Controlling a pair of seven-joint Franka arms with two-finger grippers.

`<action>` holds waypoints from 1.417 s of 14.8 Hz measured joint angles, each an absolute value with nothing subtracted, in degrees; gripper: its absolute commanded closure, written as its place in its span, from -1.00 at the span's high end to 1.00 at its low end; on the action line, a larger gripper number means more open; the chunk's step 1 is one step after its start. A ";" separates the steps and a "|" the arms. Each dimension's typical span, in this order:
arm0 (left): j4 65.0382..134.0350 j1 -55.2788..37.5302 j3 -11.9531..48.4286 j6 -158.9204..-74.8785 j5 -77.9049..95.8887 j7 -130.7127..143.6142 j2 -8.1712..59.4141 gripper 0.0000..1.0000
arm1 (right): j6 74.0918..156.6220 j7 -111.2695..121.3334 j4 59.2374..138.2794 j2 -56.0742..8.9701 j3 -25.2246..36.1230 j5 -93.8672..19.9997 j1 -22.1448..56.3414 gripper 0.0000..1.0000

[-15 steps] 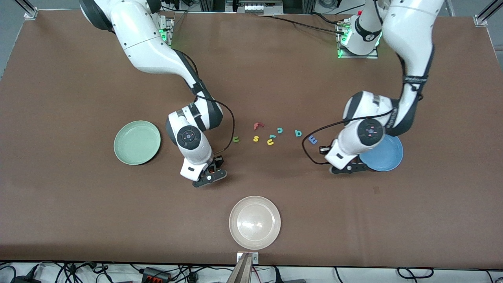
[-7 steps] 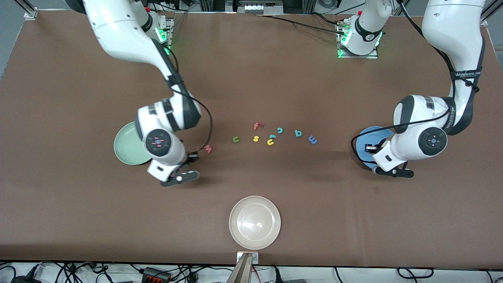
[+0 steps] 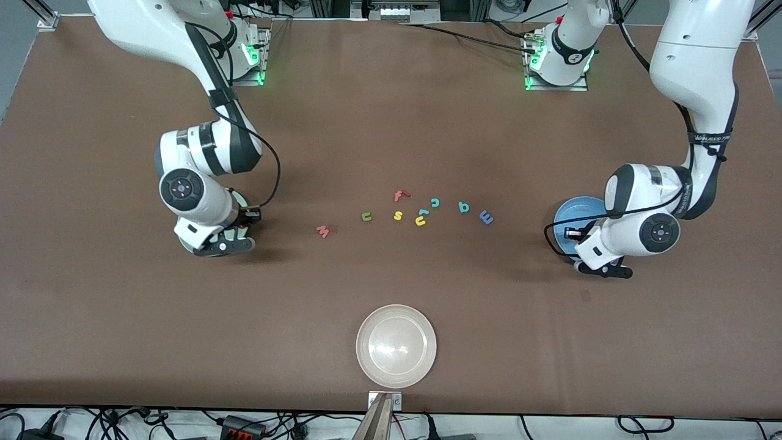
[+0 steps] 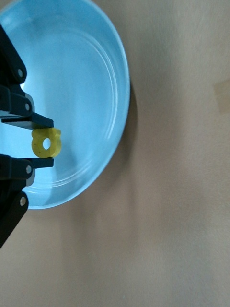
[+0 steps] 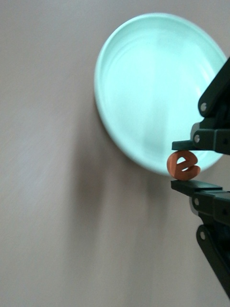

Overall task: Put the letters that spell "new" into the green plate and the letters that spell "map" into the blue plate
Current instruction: 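Drop the e on the green plate while the left gripper drops d on blue, then grasp the pink w with the right gripper while the left gripper grasps the blue m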

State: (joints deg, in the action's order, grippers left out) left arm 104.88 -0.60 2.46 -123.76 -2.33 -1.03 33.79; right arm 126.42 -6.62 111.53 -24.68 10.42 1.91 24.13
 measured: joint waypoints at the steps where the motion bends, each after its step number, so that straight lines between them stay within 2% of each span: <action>1: 105.20 -0.60 2.46 -124.23 -2.33 -1.04 33.99 0.50 | 127.20 -5.87 113.65 -23.89 11.54 2.34 24.11 -0.87; 3: 105.23 -0.60 2.47 -124.38 -2.33 -1.06 34.01 1.00 | 128.21 -2.87 116.16 -23.23 13.80 2.46 23.65 -0.83; 8: 104.55 -0.62 2.71 -122.63 -2.33 -0.78 33.06 1.00 | 135.23 4.03 120.66 -23.84 14.79 2.46 18.08 -0.74; 10: 103.30 -0.76 3.22 -119.33 -2.32 1.31 32.00 1.00 | 137.06 4.31 121.59 -24.93 14.74 2.46 17.71 -0.61; 11: 102.62 -0.91 3.59 -117.44 -2.30 3.37 31.45 1.00 | 137.28 4.31 121.60 -25.35 14.62 2.46 17.78 0.03; 12: 102.04 -0.94 4.44 -116.14 -2.24 5.71 30.97 1.00 | 137.38 4.31 121.60 -25.56 14.48 2.46 17.86 0.99; 17: 101.56 -1.38 11.91 -115.00 -0.56 28.57 30.10 1.00 | 137.45 4.17 120.52 -25.06 14.31 2.34 18.15 1.00; 21: 102.32 -2.04 16.79 -117.31 0.84 44.77 31.09 1.00 | 130.95 4.41 115.55 -22.46 14.03 2.10 19.22 1.00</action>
